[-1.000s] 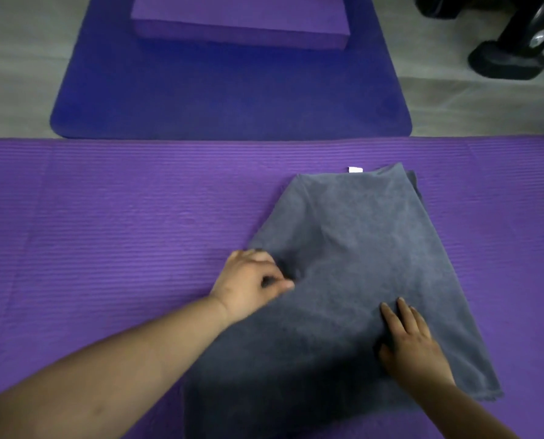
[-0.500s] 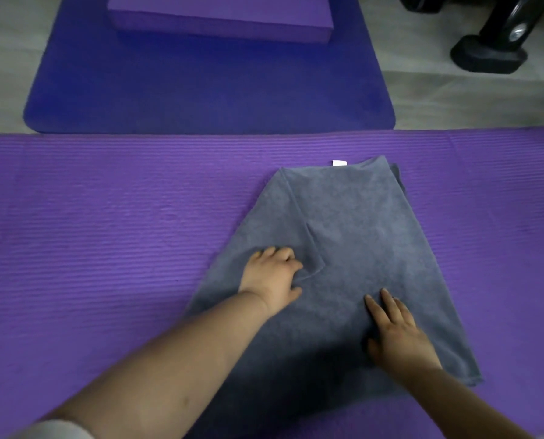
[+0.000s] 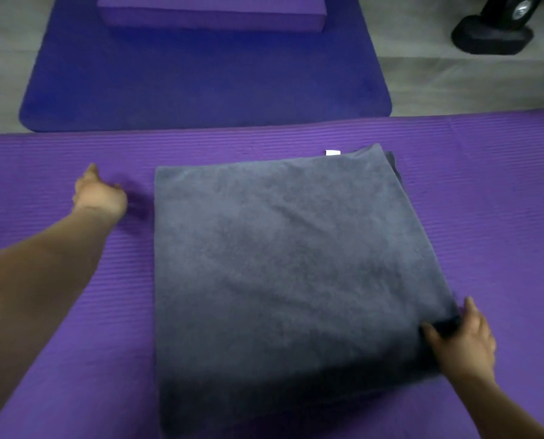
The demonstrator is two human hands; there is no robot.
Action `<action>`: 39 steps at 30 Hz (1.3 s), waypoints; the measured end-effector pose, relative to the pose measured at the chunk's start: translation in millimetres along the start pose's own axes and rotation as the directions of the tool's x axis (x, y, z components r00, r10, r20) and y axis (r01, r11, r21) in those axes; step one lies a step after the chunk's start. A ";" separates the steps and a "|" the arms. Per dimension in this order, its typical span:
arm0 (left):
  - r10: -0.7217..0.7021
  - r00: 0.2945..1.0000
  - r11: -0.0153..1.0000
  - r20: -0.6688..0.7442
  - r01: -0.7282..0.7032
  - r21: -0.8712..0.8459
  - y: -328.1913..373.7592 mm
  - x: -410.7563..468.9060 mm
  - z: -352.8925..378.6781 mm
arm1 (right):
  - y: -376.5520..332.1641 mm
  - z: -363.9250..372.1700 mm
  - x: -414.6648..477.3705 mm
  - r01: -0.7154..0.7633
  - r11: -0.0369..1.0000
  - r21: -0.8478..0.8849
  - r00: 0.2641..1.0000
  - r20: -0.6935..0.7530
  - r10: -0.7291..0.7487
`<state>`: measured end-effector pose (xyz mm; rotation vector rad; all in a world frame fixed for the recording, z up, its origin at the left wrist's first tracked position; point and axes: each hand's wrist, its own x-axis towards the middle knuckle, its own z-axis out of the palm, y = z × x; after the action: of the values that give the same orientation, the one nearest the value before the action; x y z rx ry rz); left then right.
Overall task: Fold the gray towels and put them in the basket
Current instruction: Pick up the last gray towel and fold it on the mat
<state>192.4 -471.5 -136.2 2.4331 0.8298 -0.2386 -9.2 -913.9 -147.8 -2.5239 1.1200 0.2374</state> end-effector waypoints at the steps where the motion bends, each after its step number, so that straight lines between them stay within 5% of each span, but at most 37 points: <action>1: 0.097 0.995 0.995 -0.038 -0.096 0.034 3.8 -13.4 3.0 | 2.1 -0.2 2.2 -0.064 0.997 0.041 0.998 0.025 0.063; 4: 0.479 0.864 0.872 0.157 -0.489 0.031 30.7 -72.2 37.7 | 1.5 -3.9 6.0 -0.161 0.973 0.167 0.987 0.015 0.160; 6: 0.545 0.769 0.831 0.334 -0.548 -0.094 61.1 -113.1 68.9 | 0.5 -5.2 6.7 -0.203 0.964 0.173 0.979 0.033 0.200; 9: 0.474 0.656 0.880 0.587 -0.352 -0.317 119.7 -174.5 108.4 | -0.3 -5.5 8.7 -0.194 0.971 0.141 0.977 0.117 0.179; 12: 0.299 0.505 0.910 0.810 0.104 -0.400 167.5 -215.6 129.0 | -8.3 -5.6 -0.8 -0.034 0.985 0.170 0.988 0.157 0.007; 14: 0.295 0.504 0.913 0.812 0.103 -0.395 187.6 -226.2 144.1 | -16.8 -2.2 -15.8 0.162 0.980 0.118 0.981 0.088 -0.173; 18: 0.350 0.571 0.933 0.742 -0.284 -0.222 205.2 -233.4 173.0 | -34.0 6.6 -42.1 0.534 0.843 0.063 0.845 -0.012 -0.535; 22: 0.456 0.647 0.833 0.611 -0.552 -0.037 196.8 -226.4 174.3 | -43.0 0.6 -53.6 0.650 0.760 0.022 0.760 0.021 -0.650; 25: 0.450 0.692 0.877 0.565 -0.461 -0.134 169.0 -208.6 162.9 | -41.9 3.3 -66.1 0.521 0.853 -0.021 0.853 0.054 -0.519; 28: 0.288 0.760 0.948 0.582 -0.141 -0.285 139.7 -190.3 144.4 | -53.3 7.5 -79.2 0.379 0.925 0.016 0.881 0.299 -0.366; 31: 0.206 0.682 0.916 0.702 0.119 -0.384 124.3 -177.3 117.4 | -78.4 5.7 -91.9 0.468 0.883 0.035 0.789 0.432 -0.436; 36: 0.319 0.649 0.904 0.691 0.010 -0.427 83.3 -125.0 60.3 | -125.3 -2.4 -126.5 0.722 0.692 -0.031 0.601 0.524 -0.604; 39: 0.349 0.624 0.869 0.700 0.064 -0.490 47.9 -106.5 31.8 | -150.3 -11.2 -140.6 0.836 0.542 -0.090 0.478 0.606 -0.636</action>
<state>137.4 -575.0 -106.0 1.6399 0.2262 -0.8482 8.1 -730.0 -56.3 -2.7333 -0.3620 0.8729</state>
